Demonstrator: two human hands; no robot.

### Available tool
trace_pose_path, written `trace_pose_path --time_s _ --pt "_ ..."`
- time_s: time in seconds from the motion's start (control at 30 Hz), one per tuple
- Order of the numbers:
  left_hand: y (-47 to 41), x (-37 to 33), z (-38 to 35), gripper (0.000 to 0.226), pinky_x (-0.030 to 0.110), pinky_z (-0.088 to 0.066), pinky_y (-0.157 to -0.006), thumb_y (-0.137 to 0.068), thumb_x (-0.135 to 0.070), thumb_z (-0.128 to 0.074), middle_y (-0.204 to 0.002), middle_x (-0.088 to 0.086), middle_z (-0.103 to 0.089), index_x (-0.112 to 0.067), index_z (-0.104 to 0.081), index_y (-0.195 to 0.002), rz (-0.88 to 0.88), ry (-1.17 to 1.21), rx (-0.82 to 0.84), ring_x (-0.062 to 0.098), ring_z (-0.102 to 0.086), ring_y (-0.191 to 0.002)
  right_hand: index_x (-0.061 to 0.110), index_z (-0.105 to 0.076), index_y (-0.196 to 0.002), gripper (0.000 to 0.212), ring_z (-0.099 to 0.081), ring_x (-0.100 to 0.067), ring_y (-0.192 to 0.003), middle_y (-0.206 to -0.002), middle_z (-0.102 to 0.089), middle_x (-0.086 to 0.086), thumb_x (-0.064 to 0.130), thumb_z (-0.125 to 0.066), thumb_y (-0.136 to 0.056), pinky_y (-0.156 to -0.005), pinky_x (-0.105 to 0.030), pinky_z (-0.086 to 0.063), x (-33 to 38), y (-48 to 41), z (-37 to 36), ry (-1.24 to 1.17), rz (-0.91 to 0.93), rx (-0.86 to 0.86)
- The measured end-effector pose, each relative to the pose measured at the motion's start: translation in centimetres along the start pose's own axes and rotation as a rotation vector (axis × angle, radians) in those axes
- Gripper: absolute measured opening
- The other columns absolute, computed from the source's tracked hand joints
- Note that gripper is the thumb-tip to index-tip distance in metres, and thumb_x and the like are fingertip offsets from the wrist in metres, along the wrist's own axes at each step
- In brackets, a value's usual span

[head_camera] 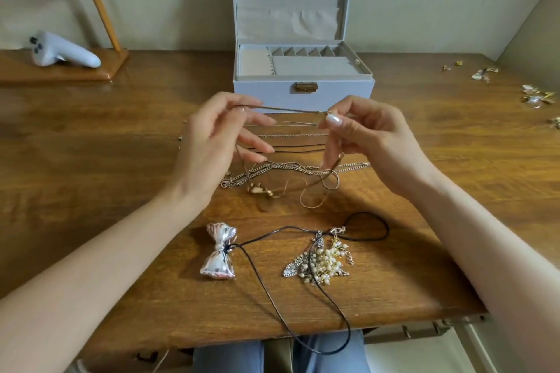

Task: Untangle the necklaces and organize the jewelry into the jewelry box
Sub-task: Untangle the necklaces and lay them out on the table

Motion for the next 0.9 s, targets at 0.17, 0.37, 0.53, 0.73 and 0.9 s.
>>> trace_pose_path --time_s 0.17,0.37,0.53,0.73,0.9 --pt "0.3 1.0 -1.1 0.081 0.028 -0.055 -0.066 -0.092 -0.06 -0.004 -0.093 0.013 -0.073 -0.004 -0.061 -0.106 0.285 0.142 0.226 0.03 -0.07 -0.082 0.005 -0.051 -0.087 0.014 -0.056 -0.026 -0.039 -0.049 -0.051 -0.008 0.018 -0.051 -0.093 -0.04 -0.025 -0.044 0.3 0.0 0.6 -0.04 0.007 -0.083" --pt "0.7 0.8 -1.9 0.095 0.029 -0.051 -0.055 -0.086 -0.068 0.004 -0.07 0.019 -0.064 -0.001 -0.063 -0.097 0.352 0.272 0.393 0.032 -0.062 -0.059 0.008 -0.062 -0.082 0.012 -0.058 -0.018 -0.05 -0.052 -0.053 0.0 0.018 -0.059 -0.087 -0.042 -0.025 -0.046 0.2 -0.2 2.2 -0.011 0.017 -0.243" --pt "-0.3 1.1 -1.4 0.038 0.019 -0.035 -0.042 -0.095 -0.037 -0.041 -0.063 0.003 -0.05 -0.007 -0.061 -0.083 0.287 0.374 0.305 0.012 -0.045 -0.051 0.007 -0.065 -0.084 0.007 -0.05 -0.012 -0.045 -0.063 -0.053 -0.008 0.012 -0.062 -0.088 -0.04 -0.02 -0.038 -0.4 -0.1 3.4 -0.004 -0.038 -0.317" --pt "-2.0 0.4 1.5 0.017 0.017 -0.053 -0.065 -0.088 0.0 -0.055 -0.086 0.004 -0.071 -0.004 -0.063 -0.103 0.071 0.146 0.044 0.013 -0.067 -0.075 0.01 -0.071 -0.087 0.013 -0.058 -0.009 -0.059 -0.075 -0.066 -0.001 0.0 -0.066 -0.081 -0.059 -0.019 -0.05 -1.6 -0.8 3.9 -0.057 -0.121 -0.26" --pt "-2.6 0.7 2.2 0.016 0.021 -0.056 -0.062 -0.09 -0.002 -0.054 -0.092 0.017 -0.07 0.003 -0.062 -0.103 0.086 0.085 -0.036 0.021 -0.071 -0.073 0.01 -0.07 -0.083 0.02 -0.062 -0.015 -0.063 -0.071 -0.068 -0.004 -0.008 -0.068 -0.077 -0.068 -0.022 -0.053 -2.2 -1.0 5.4 -0.119 -0.109 -0.411"
Point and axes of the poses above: each hand's wrist, its own y-axis away from the middle knuckle, its own z-axis out of the back of the hand, x = y × z, the point moved 6 cm from there along -y, towards the middle knuckle
